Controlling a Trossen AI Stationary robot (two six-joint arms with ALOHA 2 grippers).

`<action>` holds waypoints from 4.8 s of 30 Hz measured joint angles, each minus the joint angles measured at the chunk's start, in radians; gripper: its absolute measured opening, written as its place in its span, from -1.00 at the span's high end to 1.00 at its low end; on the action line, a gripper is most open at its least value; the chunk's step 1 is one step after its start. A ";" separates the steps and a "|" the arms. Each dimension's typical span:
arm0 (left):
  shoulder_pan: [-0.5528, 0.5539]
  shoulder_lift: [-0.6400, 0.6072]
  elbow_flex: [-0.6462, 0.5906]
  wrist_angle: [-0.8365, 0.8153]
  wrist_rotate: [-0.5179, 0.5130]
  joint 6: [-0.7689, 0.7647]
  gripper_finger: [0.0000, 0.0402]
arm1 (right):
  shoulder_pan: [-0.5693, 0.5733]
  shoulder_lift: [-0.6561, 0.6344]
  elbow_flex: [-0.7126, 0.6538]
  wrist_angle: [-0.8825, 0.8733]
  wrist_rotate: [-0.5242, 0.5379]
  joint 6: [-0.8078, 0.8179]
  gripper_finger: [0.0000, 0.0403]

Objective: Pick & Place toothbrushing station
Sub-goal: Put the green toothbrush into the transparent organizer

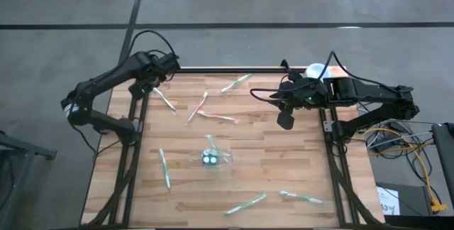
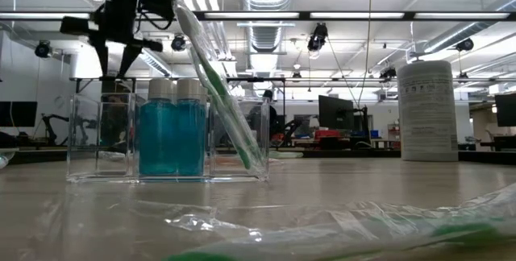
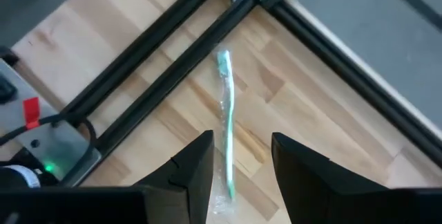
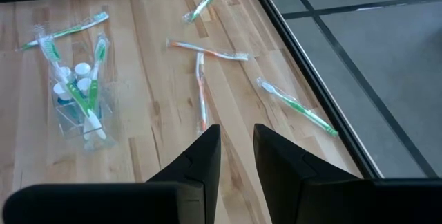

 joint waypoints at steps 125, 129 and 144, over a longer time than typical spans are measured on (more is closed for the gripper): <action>0.388 0.087 -0.625 0.906 0.294 0.506 0.93 | 0.000 0.000 0.000 0.000 0.000 0.000 0.59; 0.388 0.084 -0.625 0.912 0.300 0.514 0.84 | 0.000 0.000 0.000 0.000 0.000 0.000 0.59; 0.382 0.004 -0.627 0.970 0.339 0.581 0.88 | 0.000 0.000 0.000 0.000 0.000 0.000 0.59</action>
